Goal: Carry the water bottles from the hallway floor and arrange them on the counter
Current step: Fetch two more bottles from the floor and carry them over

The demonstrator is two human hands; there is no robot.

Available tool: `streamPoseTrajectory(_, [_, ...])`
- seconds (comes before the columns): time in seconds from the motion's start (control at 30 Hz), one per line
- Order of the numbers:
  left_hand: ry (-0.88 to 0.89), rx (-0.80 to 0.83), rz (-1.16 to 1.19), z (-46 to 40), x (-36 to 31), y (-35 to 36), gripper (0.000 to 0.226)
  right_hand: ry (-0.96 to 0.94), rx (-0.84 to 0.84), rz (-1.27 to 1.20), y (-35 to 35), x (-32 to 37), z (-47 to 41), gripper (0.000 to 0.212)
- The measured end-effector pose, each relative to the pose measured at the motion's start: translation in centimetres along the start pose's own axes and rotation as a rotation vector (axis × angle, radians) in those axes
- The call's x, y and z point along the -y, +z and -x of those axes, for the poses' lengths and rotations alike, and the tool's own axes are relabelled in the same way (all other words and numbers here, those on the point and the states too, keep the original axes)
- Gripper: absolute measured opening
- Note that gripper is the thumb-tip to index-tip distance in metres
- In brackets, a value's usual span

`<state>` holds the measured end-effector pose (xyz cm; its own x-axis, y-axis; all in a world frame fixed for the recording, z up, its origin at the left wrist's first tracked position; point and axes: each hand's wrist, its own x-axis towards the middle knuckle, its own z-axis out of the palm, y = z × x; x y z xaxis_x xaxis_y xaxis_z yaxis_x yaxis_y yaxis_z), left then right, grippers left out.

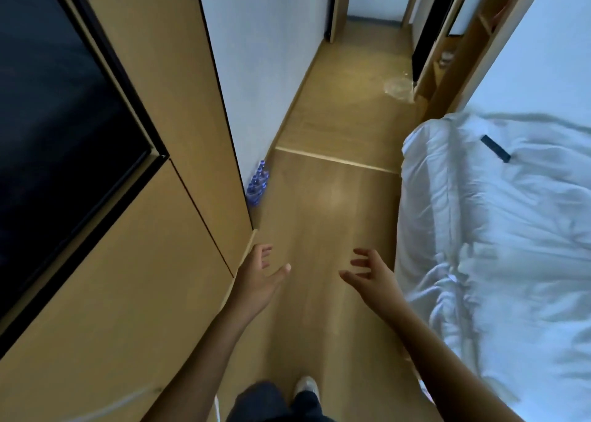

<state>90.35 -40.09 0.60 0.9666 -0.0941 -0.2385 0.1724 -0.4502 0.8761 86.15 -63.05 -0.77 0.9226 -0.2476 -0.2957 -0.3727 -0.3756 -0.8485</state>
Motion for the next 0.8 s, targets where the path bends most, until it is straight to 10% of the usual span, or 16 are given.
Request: streamPoseTrajectory(0.8, [-0.042,0.142,-0.045,-52.4,-14.3,8.3,0.054,0.038,-0.023,0.068,-10.4,10.9,-49.1,0.056])
